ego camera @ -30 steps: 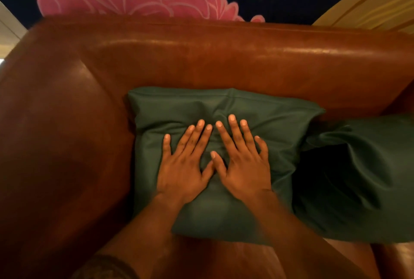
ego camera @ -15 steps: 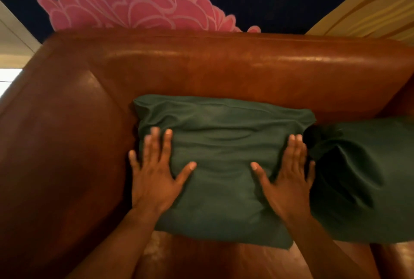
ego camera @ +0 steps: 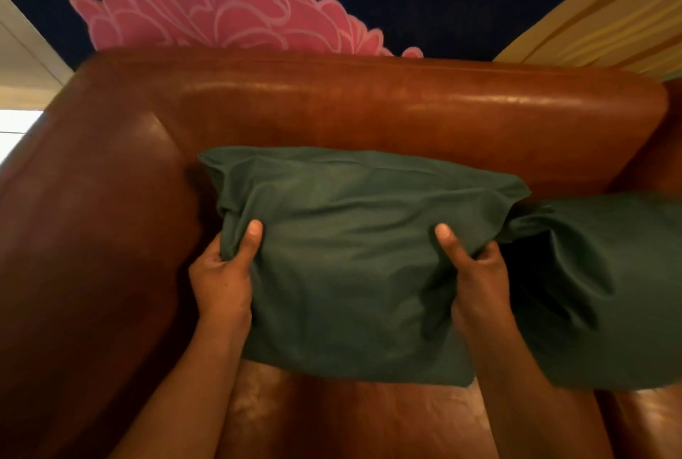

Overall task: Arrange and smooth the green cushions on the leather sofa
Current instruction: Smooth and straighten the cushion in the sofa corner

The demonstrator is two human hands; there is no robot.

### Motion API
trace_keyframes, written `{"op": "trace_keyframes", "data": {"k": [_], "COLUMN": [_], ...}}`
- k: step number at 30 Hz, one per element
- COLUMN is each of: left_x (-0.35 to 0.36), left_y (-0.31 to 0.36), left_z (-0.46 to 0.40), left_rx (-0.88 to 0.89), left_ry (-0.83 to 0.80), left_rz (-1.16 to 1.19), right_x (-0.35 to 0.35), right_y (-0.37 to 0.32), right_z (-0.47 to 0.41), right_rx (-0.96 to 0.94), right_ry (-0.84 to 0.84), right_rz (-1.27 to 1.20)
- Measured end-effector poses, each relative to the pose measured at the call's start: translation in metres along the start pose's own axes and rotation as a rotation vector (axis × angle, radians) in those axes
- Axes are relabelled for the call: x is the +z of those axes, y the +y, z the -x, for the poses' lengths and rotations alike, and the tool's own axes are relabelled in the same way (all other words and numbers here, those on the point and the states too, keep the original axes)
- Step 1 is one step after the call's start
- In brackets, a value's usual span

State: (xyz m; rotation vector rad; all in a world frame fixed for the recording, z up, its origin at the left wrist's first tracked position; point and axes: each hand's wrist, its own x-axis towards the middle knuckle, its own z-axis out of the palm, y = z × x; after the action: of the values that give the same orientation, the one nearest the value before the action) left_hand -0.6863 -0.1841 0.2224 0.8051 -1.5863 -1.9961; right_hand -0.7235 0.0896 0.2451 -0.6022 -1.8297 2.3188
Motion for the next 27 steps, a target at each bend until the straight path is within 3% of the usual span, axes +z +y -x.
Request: {"op": "trace_keyframes", "data": {"k": [4, 9, 11, 13, 15, 17, 18, 21, 23, 27], "left_x": [-0.016, -0.030, -0.024, -0.014, 0.008, 0.045, 0.066, 0.109, 0.100, 0.063], "left_y": [-0.004, -0.024, -0.014, 0.009, 0.047, 0.081, 0.090, 0.093, 0.075, 0.050], "left_z": [0.007, 0.002, -0.007, -0.016, -0.020, -0.027, -0.034, -0.049, -0.058, -0.056], "left_rx": [0.086, 0.016, 0.063, 0.225, 0.562, 0.899, 0.967, 0.842, 0.681, 0.747], "left_ry": [-0.015, -0.078, -0.005, 0.160, 0.206, -0.033, -0.213, -0.622, -0.744, -0.786], "left_rz": [0.041, -0.146, -0.257, -0.443, -0.630, -0.775, -0.863, -1.298, -1.514, -1.586], "right_x": [-0.016, -0.023, -0.014, -0.001, 0.025, 0.068, 0.093, 0.145, 0.144, 0.115], "right_y": [0.016, 0.042, 0.025, -0.008, -0.046, -0.072, -0.078, -0.064, -0.042, -0.023], "right_z": [0.010, 0.015, 0.015, 0.019, 0.026, 0.017, 0.008, -0.028, -0.038, -0.032], "right_rx": [-0.125, -0.079, -0.124, -0.339, -0.690, -0.859, -0.824, -0.549, -0.441, -0.482], "right_ry": [0.011, -0.026, 0.040, 0.238, 0.225, -0.020, -0.149, -0.485, -0.623, -0.651], "right_rz": [-0.090, 0.188, 0.325, 0.437, 0.555, 0.789, 0.946, 1.427, 1.619, 1.655]}}
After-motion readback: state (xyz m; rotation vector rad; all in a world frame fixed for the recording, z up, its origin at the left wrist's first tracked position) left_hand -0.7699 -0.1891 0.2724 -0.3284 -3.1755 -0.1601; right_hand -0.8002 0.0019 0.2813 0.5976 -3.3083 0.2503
